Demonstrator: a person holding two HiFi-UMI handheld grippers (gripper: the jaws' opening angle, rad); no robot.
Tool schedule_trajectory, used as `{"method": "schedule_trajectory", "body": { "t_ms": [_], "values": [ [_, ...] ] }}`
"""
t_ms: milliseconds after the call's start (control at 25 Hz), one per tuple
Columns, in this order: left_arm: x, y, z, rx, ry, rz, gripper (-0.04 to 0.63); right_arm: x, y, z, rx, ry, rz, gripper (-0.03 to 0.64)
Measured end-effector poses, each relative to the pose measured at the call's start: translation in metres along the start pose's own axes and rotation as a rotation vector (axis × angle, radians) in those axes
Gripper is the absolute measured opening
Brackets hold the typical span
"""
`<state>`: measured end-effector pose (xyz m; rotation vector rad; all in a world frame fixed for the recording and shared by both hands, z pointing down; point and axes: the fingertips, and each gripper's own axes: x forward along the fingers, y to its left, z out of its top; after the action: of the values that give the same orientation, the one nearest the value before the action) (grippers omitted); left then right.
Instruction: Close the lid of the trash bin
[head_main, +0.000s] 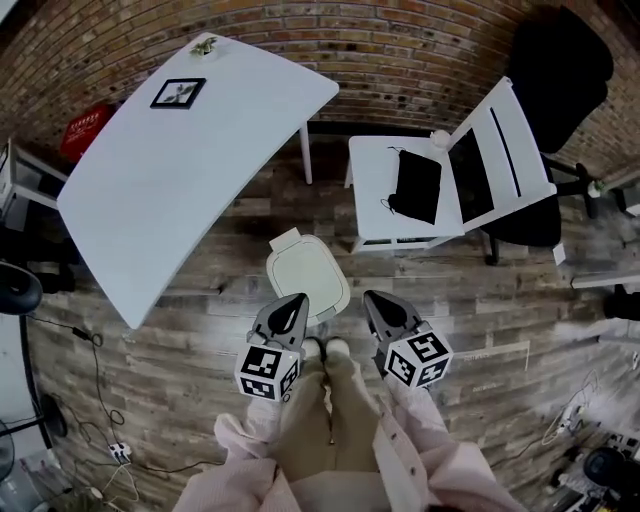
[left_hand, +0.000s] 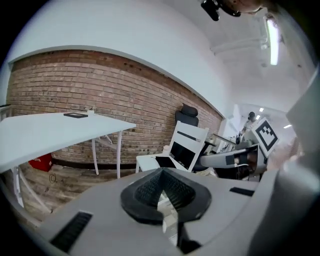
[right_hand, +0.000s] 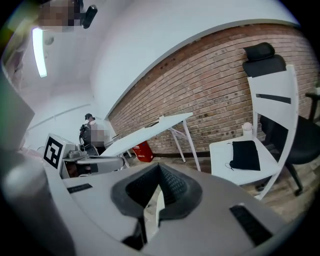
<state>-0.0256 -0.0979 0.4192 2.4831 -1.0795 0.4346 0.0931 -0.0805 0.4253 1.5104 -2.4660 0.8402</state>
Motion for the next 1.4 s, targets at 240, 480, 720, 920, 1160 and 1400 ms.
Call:
{"method": "schedule_trajectory", "body": {
  "t_ms": [240,480,720,920,1160,1400],
  "values": [
    [-0.036,-0.006,0.045,0.036,-0.086,0.025,-0.008,-0.011,0.023,0.041,-0.072,-0.045,0.046,0.003],
    [-0.066,0.001,0.085,0.048,-0.175,0.082,-0.008,-0.025,0.044,0.075,-0.099,-0.106,0.070,0.003],
    [-0.090,0.004,0.115,0.086,-0.237,0.114,-0.008,-0.037,0.056,0.104,-0.123,-0.169,0.081,0.003],
    [-0.107,0.005,0.126,0.095,-0.275,0.132,-0.008,-0.046,0.055,0.117,-0.131,-0.202,0.066,0.003],
    [-0.125,0.010,0.144,0.121,-0.323,0.167,-0.008,-0.055,0.056,0.141,-0.163,-0.247,0.068,0.003],
    [-0.140,0.020,0.157,0.124,-0.362,0.205,-0.008,-0.057,0.062,0.159,-0.191,-0.265,0.090,0.003]
  ]
}}
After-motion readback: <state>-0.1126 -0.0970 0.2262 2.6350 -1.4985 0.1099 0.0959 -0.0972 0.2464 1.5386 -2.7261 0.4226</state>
